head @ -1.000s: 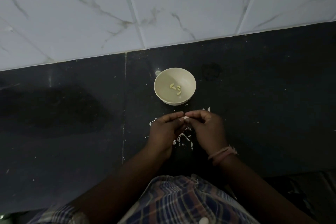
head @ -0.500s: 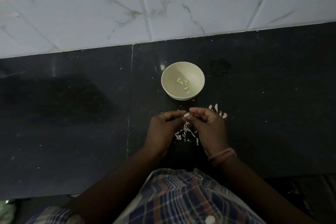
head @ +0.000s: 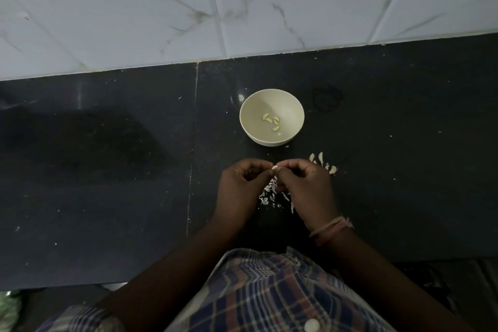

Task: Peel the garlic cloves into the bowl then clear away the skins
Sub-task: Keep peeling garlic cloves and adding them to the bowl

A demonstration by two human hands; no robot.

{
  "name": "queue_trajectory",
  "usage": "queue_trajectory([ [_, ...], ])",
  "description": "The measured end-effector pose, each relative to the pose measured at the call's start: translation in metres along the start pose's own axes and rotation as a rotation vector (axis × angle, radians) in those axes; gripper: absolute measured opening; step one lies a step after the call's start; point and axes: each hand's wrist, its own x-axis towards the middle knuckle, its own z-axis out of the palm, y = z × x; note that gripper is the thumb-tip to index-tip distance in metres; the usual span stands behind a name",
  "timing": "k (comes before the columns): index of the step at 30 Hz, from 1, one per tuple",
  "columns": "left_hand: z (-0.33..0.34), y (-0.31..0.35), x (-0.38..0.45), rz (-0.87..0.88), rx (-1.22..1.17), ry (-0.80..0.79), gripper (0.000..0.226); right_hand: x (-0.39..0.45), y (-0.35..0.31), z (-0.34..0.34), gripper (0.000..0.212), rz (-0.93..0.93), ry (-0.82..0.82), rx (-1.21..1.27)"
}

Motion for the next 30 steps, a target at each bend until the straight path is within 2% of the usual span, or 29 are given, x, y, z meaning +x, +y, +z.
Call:
queue_trajectory([
  [7,-0.005,-0.004,-0.006,0.086,0.127,-0.02,0.016,-0.006,-0.007,0.001,0.011,0.042,-0.047,-0.075],
  [11,-0.014,-0.005,-0.005,0.189,0.297,-0.046,0.023,-0.009,-0.006,0.0,0.009,-0.005,-0.079,-0.209],
  [16,-0.019,-0.007,-0.002,0.289,0.46,-0.132,0.027,-0.014,-0.004,-0.002,0.009,0.025,-0.114,-0.281],
  [26,-0.015,-0.008,0.007,0.371,0.495,-0.204,0.03,-0.014,-0.006,-0.005,0.015,0.044,-0.069,-0.312],
  [28,-0.015,-0.009,0.008,0.331,0.452,-0.212,0.027,-0.011,-0.007,-0.006,0.013,0.084,-0.098,-0.246],
  [30,-0.015,-0.007,0.011,0.219,0.326,-0.224,0.021,-0.007,-0.008,-0.008,0.013,0.14,-0.122,-0.12],
])
